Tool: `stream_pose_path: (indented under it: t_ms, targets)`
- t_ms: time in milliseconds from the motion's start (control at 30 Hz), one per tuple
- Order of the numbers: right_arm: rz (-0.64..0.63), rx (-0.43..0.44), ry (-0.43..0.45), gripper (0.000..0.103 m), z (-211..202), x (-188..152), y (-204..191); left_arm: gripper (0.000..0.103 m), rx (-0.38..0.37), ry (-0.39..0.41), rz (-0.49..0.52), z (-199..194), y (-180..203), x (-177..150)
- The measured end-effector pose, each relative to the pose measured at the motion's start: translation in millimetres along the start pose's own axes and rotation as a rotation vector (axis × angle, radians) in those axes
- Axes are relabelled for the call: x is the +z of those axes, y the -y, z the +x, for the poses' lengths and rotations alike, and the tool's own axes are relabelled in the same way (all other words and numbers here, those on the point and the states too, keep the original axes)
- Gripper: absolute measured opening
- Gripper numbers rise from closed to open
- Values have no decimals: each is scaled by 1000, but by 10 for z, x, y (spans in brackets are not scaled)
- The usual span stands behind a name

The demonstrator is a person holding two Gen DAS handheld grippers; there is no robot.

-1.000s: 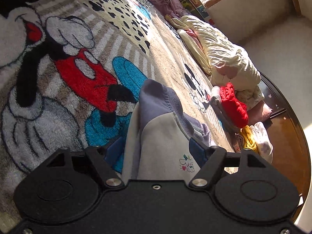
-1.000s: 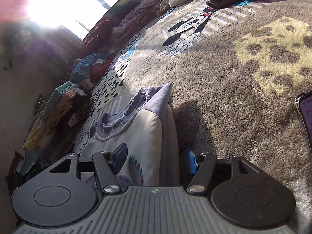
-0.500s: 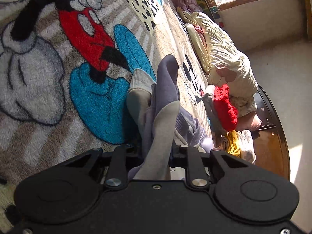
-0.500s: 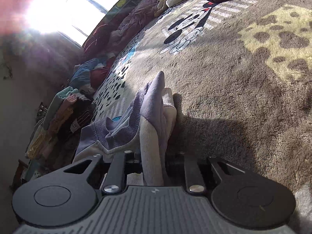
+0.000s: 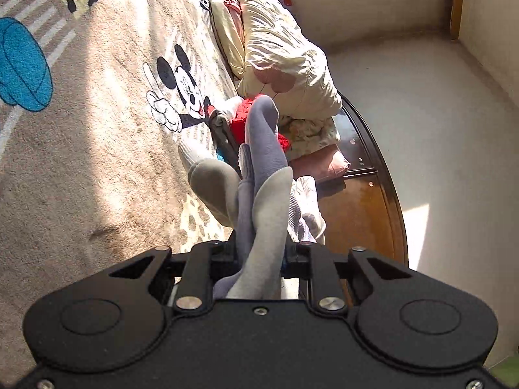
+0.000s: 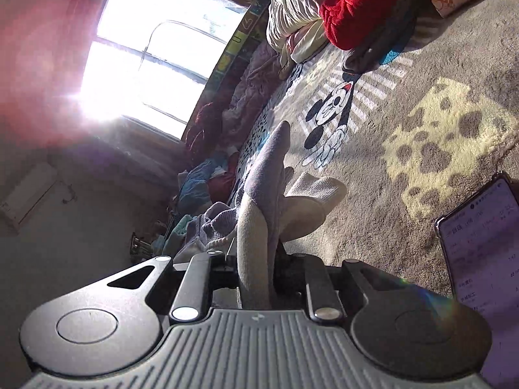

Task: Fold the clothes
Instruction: 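Lift the folded sweatshirt with both grippers and carry it to the clothes stack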

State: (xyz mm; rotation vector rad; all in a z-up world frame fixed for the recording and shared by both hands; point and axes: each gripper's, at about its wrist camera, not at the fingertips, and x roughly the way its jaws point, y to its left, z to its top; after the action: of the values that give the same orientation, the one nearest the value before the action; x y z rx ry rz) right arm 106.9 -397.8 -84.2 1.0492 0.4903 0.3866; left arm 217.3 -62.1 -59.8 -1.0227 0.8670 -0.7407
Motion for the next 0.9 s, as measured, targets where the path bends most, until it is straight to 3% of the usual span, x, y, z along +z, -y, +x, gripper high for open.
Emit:
stream_pose_path:
  t_ms: [200, 367, 700, 900]
  targets:
    - [-35, 20, 139, 20, -623, 728, -27, 19, -85, -86, 38, 833, 514, 126]
    - [-38, -7, 196, 20, -725, 1368, 109, 19, -121, -113, 52, 1464, 756, 361]
    - [3, -16, 223, 20, -7, 2603, 367, 19, -170, -107, 12, 2541, 886, 1278]
    - [-64, 3, 248, 20, 436, 3307, 420, 19, -233, -114, -17, 3099, 957, 1915]
